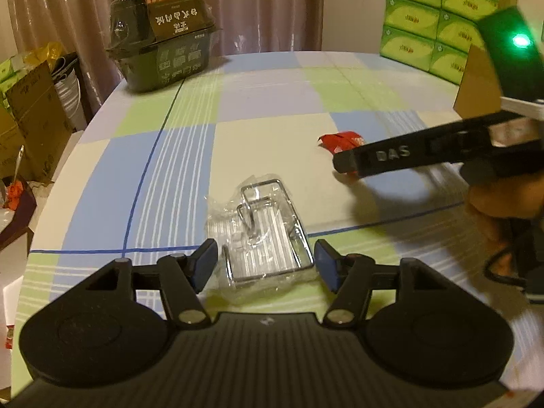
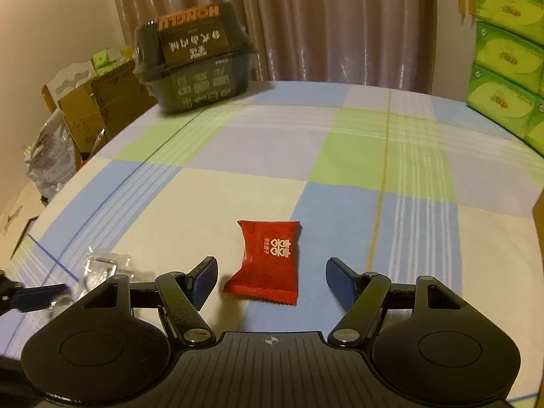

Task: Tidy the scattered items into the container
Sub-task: 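Grasp the red packet with right gripper while left gripper grasps the clear rack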

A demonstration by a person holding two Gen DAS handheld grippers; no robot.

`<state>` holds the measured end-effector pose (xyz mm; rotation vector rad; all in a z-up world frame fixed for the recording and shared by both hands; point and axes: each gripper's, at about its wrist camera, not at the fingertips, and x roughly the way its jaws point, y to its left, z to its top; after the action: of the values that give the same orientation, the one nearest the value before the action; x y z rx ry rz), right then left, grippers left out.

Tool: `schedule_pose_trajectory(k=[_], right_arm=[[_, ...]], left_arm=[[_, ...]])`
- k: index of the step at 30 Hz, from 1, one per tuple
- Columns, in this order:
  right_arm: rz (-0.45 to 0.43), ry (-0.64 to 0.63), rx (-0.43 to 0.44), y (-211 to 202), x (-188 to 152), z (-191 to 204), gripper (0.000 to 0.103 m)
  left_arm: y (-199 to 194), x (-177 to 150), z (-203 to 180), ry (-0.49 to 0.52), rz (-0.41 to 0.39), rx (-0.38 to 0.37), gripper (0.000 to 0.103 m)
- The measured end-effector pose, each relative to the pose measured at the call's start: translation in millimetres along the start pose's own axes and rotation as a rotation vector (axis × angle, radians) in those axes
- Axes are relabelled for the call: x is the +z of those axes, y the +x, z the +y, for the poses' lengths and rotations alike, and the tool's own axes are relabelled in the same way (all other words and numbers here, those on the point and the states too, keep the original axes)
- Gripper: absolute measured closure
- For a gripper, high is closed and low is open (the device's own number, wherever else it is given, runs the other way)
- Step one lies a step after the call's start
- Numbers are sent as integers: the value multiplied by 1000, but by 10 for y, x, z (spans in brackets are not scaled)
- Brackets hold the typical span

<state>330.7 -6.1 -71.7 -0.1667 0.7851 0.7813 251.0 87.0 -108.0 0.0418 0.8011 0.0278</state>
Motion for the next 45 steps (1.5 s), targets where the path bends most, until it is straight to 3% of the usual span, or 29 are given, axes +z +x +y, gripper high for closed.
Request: schedule_pose_trajectory(k=[8, 11, 13, 16, 25, 32, 39, 45], right_arm=[[-13, -60, -32, 135, 52, 98, 38], [-23, -97, -72, 143, 25, 138, 52], [-29, -92, -82, 125, 17, 126, 72], [-29, -75, -96, 86, 18, 107, 76], [-48, -49, -128, -288, -109, 9, 77], [-51, -7, -166, -734, -274, -96, 77], [-76, 42, -182, -1323, -440, -117, 77], [-110, 74, -182, -1837, -532, -3, 77]], left_arm=[[-20, -33, 25, -41, 14, 26, 38], [-16, -33, 61, -74, 22, 11, 41], [-30, -34, 48, -73, 22, 5, 48], [-41, -22, 16, -59, 20, 15, 50], [-84, 8, -83, -30, -7, -5, 53], [-204, -2, -309, -7, -21, -64, 54], [-483, -15, -699, 84, -62, -118, 55], [-845, -86, -849, 77, -87, -144, 55]])
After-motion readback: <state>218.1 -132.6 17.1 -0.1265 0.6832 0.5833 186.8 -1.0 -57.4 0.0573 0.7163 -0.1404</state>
